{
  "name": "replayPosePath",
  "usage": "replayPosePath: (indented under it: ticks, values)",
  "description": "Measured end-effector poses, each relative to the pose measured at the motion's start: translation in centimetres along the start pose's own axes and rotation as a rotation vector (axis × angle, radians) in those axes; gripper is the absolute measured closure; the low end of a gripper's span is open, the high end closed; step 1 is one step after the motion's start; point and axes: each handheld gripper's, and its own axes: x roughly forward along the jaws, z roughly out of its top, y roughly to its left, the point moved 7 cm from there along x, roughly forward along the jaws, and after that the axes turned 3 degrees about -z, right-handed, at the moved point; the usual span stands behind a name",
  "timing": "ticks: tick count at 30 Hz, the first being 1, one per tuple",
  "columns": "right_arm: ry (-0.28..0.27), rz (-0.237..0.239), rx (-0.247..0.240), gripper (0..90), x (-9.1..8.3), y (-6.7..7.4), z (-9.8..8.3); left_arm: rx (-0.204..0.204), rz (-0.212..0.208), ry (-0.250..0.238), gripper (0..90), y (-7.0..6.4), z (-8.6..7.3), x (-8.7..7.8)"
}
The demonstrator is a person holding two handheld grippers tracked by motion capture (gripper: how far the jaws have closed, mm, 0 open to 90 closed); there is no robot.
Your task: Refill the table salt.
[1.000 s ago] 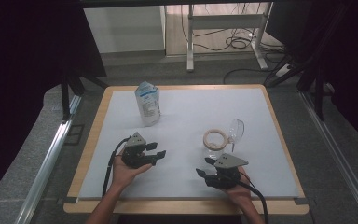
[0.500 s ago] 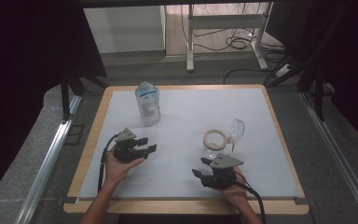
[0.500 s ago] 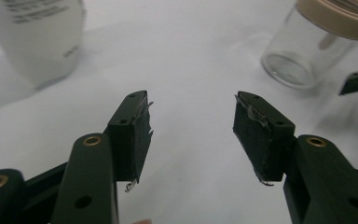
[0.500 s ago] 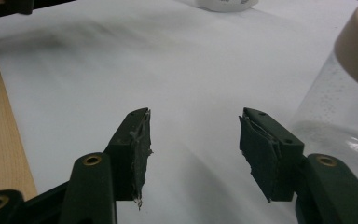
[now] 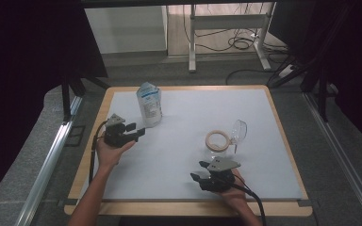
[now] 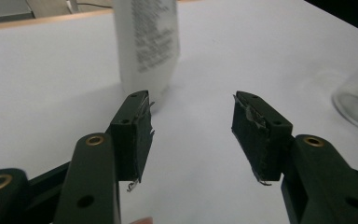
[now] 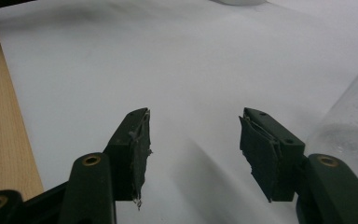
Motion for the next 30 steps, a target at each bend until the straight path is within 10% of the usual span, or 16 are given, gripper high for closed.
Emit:
replayPosePath:
  ticks: [30]
  values:
    - [0.009, 0.005, -0.017, 41.9, 0.1, 0.4, -0.3, -0.034, -0.041, -0.062, 60.5, 4.1, 7.2, 5.7]
